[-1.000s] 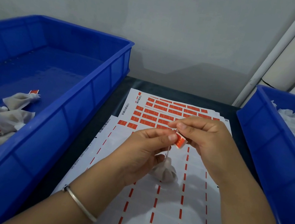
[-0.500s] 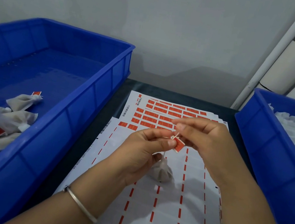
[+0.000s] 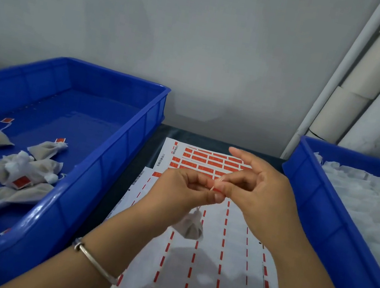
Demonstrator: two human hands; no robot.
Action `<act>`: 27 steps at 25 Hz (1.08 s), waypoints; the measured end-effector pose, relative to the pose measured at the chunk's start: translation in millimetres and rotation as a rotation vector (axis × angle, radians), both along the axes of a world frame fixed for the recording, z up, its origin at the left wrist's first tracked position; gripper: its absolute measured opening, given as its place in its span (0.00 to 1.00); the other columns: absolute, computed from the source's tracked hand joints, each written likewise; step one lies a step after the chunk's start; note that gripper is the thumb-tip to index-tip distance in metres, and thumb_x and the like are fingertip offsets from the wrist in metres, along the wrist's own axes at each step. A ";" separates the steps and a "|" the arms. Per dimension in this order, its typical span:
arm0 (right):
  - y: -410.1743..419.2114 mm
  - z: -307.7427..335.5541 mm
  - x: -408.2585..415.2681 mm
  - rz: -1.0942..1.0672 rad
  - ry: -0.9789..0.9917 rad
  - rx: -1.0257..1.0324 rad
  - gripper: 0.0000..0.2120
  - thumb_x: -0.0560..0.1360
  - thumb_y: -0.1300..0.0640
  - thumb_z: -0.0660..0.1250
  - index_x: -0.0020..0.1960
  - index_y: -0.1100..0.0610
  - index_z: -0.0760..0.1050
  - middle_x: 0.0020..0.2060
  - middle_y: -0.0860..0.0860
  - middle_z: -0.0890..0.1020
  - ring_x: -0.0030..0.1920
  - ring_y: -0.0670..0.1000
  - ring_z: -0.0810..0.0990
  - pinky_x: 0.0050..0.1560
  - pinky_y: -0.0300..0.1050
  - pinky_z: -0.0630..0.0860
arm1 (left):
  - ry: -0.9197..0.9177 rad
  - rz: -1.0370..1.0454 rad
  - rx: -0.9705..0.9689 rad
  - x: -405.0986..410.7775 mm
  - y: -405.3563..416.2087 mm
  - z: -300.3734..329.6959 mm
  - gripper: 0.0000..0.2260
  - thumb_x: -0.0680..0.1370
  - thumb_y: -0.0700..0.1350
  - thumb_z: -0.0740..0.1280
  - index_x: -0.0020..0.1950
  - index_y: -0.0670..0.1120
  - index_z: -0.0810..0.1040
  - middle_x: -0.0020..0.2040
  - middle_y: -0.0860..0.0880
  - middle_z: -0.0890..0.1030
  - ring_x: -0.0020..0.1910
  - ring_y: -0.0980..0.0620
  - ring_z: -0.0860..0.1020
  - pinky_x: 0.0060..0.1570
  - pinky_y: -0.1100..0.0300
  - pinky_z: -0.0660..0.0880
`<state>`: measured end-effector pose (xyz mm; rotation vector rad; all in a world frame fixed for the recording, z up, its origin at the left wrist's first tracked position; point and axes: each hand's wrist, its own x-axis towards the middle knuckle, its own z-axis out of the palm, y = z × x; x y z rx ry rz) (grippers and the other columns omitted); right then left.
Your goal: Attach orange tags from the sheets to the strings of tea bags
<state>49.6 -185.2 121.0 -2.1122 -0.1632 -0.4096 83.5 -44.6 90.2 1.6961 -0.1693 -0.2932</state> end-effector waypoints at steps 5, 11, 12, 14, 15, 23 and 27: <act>0.6 11.1 -29.9 -0.020 -0.119 0.188 0.22 0.64 0.42 0.66 0.57 0.31 0.66 0.44 0.35 0.83 0.47 0.37 0.81 0.44 0.28 0.77 | -0.151 0.213 -0.078 -7.7 28.3 46.7 0.03 0.68 0.47 0.73 0.39 0.50 0.82 0.35 0.54 0.83 0.36 0.58 0.81 0.34 0.65 0.77; 11.3 1.0 -51.8 -0.008 0.003 0.173 0.17 0.63 0.38 0.62 0.53 0.33 0.70 0.45 0.34 0.82 0.46 0.35 0.81 0.42 0.27 0.77 | -0.354 0.455 -0.002 7.2 92.6 106.6 0.03 0.69 0.47 0.75 0.38 0.50 0.83 0.29 0.55 0.80 0.26 0.61 0.72 0.23 0.71 0.69; 18.3 -4.2 -52.8 0.023 0.053 0.156 0.15 0.65 0.40 0.63 0.51 0.34 0.72 0.44 0.34 0.82 0.44 0.35 0.81 0.42 0.27 0.77 | -0.348 0.503 -0.003 10.5 105.6 110.0 0.03 0.69 0.47 0.75 0.38 0.49 0.82 0.25 0.56 0.77 0.23 0.61 0.68 0.22 0.70 0.67; 34.5 -17.8 -51.3 0.085 0.165 0.131 0.07 0.71 0.45 0.65 0.49 0.37 0.74 0.44 0.36 0.82 0.43 0.35 0.81 0.42 0.28 0.77 | -0.318 0.566 0.012 17.7 127.9 107.2 0.03 0.70 0.46 0.75 0.38 0.48 0.82 0.24 0.54 0.75 0.24 0.58 0.68 0.27 0.66 0.69; 44.0 -25.4 -48.9 0.113 0.215 0.130 0.06 0.74 0.50 0.66 0.48 0.39 0.74 0.44 0.38 0.82 0.42 0.36 0.81 0.42 0.28 0.77 | -0.303 0.587 0.043 20.2 137.5 101.7 0.04 0.70 0.46 0.74 0.38 0.48 0.82 0.26 0.52 0.75 0.27 0.56 0.70 0.31 0.64 0.72; 79.1 -36.5 -32.6 0.176 0.359 0.082 0.09 0.77 0.56 0.64 0.44 0.41 0.76 0.41 0.41 0.82 0.39 0.41 0.83 0.40 0.31 0.78 | -0.213 0.820 0.383 33.0 164.4 45.9 0.09 0.74 0.43 0.68 0.54 0.46 0.77 0.44 0.51 0.79 0.36 0.51 0.76 0.37 0.57 0.74; 29.3 -3.4 -33.3 0.050 0.316 0.042 0.10 0.76 0.56 0.67 0.42 0.41 0.76 0.39 0.40 0.82 0.37 0.39 0.82 0.35 0.29 0.77 | -0.352 0.577 0.421 14.0 97.5 29.5 0.04 0.74 0.43 0.69 0.45 0.52 0.77 0.42 0.57 0.78 0.36 0.58 0.75 0.31 0.65 0.67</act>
